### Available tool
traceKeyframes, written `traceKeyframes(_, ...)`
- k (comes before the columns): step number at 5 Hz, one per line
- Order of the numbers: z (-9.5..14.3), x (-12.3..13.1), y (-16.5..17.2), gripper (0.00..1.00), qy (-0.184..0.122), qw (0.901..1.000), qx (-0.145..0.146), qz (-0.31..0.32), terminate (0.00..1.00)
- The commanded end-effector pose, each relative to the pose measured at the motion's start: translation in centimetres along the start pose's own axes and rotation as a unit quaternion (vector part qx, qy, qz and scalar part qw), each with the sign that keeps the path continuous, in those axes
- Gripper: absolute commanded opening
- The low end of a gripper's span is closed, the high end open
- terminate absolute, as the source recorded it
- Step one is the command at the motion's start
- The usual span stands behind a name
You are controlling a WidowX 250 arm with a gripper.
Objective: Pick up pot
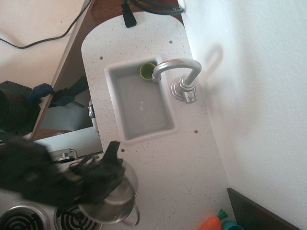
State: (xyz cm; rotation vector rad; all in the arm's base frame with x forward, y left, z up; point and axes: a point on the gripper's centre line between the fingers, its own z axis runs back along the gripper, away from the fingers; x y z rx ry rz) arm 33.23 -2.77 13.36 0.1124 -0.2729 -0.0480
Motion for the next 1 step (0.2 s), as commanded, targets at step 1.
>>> traceKeyframes(1,5.85,2.18,-0.64,0.00,-0.089,0.9960,-0.004,-0.006,1.00)
